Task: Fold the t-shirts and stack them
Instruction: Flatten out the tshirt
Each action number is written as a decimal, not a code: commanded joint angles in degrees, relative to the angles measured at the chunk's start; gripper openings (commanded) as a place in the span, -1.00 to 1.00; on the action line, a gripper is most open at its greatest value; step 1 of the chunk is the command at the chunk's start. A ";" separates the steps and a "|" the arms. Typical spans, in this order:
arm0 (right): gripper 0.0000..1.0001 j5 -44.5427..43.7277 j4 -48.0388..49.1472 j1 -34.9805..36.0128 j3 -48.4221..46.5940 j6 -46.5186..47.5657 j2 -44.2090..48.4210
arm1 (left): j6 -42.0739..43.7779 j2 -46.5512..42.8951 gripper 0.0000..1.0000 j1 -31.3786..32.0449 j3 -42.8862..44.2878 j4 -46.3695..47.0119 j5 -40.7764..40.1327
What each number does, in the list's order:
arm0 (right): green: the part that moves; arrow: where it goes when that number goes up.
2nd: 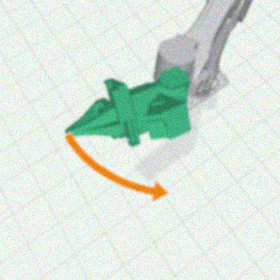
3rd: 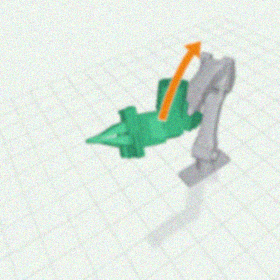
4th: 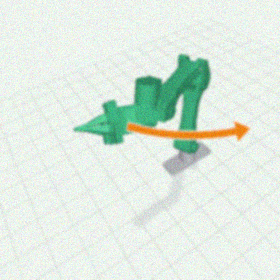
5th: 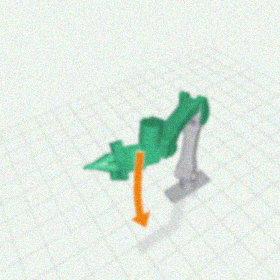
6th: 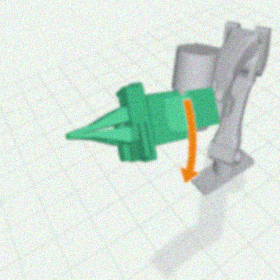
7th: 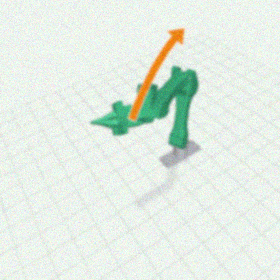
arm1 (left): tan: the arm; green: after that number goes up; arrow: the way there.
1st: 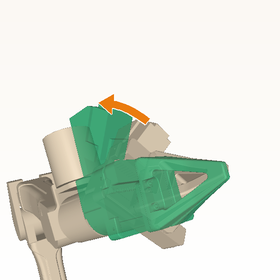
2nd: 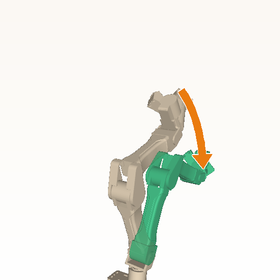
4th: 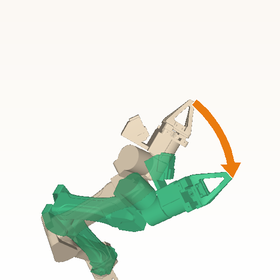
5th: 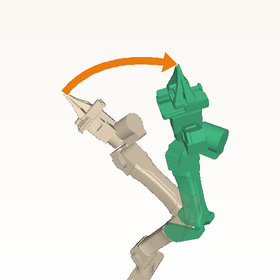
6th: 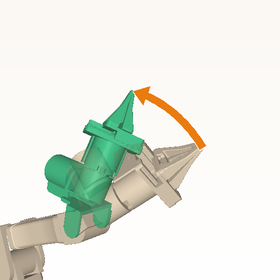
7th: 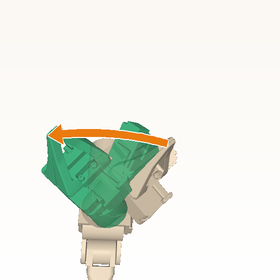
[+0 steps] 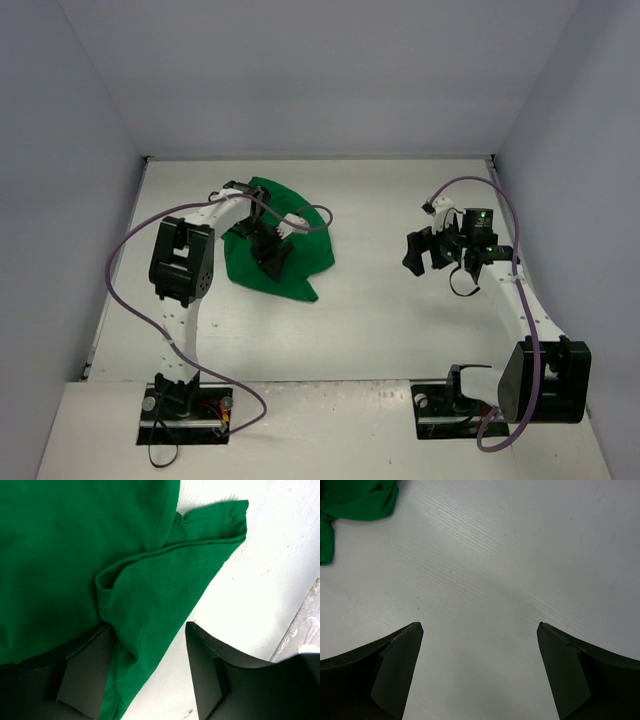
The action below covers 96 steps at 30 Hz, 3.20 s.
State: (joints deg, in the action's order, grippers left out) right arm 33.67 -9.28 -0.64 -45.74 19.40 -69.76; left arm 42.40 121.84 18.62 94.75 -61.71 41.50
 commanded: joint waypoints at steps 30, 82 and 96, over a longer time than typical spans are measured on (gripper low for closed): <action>1.00 8.45 3.94 3.89 -6.60 13.20 8.19 | -15.58 -28.41 -1.00 1.38 29.79 -1.09 -7.08; 0.57 -52.48 32.21 65.49 -38.52 -54.47 -50.80 | -26.85 -27.67 -1.00 -1.22 46.16 28.33 -37.70; 0.41 -53.79 30.97 71.96 -39.96 -51.30 -47.75 | -26.92 -29.68 -1.00 -1.61 41.32 29.63 -35.96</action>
State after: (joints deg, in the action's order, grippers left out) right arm -18.27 20.65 71.15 -82.16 -32.69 -121.93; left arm 16.22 95.20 17.50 135.65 -38.66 4.86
